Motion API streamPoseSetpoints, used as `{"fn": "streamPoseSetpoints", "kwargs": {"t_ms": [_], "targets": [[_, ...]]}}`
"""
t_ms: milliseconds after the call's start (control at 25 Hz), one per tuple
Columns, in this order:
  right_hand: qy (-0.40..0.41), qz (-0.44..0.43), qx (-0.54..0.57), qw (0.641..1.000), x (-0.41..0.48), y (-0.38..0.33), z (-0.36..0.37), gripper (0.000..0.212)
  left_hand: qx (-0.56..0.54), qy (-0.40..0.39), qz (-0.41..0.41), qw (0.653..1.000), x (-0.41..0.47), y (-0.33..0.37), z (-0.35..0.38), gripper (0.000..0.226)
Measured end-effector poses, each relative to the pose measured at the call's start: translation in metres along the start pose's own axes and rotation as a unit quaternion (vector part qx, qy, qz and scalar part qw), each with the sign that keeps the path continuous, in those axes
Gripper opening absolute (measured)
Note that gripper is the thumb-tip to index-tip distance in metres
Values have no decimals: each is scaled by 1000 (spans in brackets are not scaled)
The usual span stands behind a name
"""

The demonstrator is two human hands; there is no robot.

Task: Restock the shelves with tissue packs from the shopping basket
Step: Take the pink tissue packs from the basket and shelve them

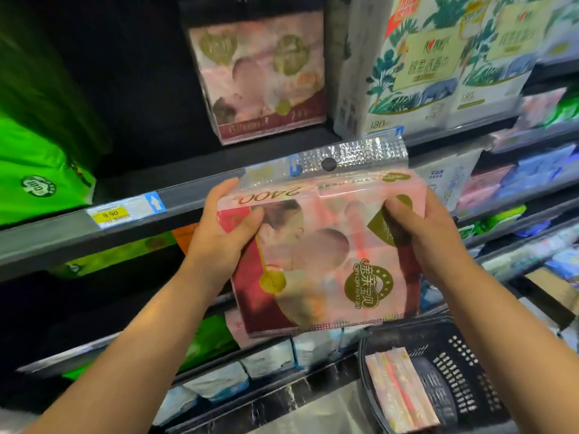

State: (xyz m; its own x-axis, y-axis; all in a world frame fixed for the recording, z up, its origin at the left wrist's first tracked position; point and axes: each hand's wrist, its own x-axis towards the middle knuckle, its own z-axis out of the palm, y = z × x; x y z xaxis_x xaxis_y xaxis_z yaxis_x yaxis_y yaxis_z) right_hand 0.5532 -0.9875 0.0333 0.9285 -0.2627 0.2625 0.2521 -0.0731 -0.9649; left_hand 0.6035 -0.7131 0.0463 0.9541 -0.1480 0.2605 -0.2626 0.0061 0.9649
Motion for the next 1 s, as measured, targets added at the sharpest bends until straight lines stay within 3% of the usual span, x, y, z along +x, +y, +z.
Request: {"fn": "streamPoseSetpoints", "kwargs": {"t_ms": [80,200,360,640,800,1000], "targets": [[-16,-26,-4,1000,14,-14,1,53,26,21,27,999,6,17,-1,60],[-31,-65,-14,997,37,-37,3,51,54,51,73,995,15,43,-4,63],[-48,-119,-49,990,64,-65,6,74,89,79,149,982,26,77,-8,62],[-85,-221,-38,971,96,-106,6,79,137,85,278,947,29,120,-7,66],[-83,-258,-75,960,108,-114,4,107,184,100,321,924,29,130,-6,73],[-69,-283,-98,952,122,-113,0,120,264,144,319,899,37,122,-3,91]]}}
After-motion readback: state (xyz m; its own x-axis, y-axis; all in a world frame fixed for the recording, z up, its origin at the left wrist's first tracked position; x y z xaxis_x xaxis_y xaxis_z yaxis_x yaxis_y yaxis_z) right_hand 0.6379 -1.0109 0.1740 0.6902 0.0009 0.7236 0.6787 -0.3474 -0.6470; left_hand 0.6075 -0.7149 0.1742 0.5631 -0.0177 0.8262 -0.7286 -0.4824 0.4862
